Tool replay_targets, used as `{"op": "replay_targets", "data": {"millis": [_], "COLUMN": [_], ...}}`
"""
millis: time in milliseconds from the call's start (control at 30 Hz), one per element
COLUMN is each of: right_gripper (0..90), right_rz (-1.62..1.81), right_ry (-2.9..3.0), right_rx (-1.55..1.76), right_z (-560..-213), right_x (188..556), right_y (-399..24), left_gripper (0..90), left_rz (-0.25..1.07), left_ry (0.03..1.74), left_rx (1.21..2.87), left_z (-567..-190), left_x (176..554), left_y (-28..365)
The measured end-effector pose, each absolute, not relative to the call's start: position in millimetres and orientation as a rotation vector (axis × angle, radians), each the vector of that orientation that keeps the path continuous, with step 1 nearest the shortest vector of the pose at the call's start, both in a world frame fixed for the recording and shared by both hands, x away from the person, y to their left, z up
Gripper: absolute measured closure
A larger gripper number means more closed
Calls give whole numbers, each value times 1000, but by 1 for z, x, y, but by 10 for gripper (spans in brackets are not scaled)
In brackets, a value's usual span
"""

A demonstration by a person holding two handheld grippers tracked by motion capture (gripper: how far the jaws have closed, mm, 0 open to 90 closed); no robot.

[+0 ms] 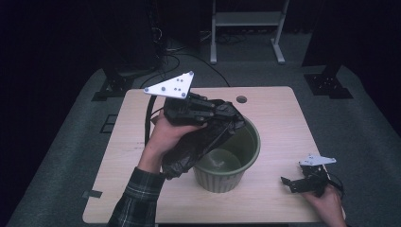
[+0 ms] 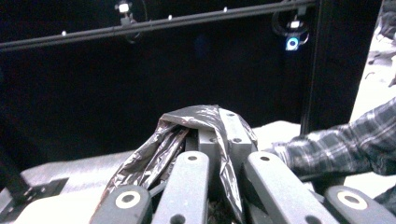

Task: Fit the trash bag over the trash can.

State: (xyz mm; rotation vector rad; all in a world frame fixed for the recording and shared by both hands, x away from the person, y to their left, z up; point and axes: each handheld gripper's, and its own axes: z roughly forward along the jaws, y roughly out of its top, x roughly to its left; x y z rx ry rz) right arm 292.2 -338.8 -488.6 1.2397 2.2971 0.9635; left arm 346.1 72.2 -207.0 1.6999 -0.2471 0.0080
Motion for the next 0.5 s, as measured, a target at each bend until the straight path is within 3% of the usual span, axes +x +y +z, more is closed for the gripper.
{"op": "replay_targets", "data": {"millis": [500], "right_gripper": [0], "right_rz": [964], "right_ry": [2297], "right_rx": [1240], "right_z": [-489], "right_x": [292], "right_y": [-339], "left_gripper": [882], "left_rz": [-26], "left_ry": [-254], "left_rx": [1703], "left_z": [-203], "left_x": [358], "left_y": [51]}}
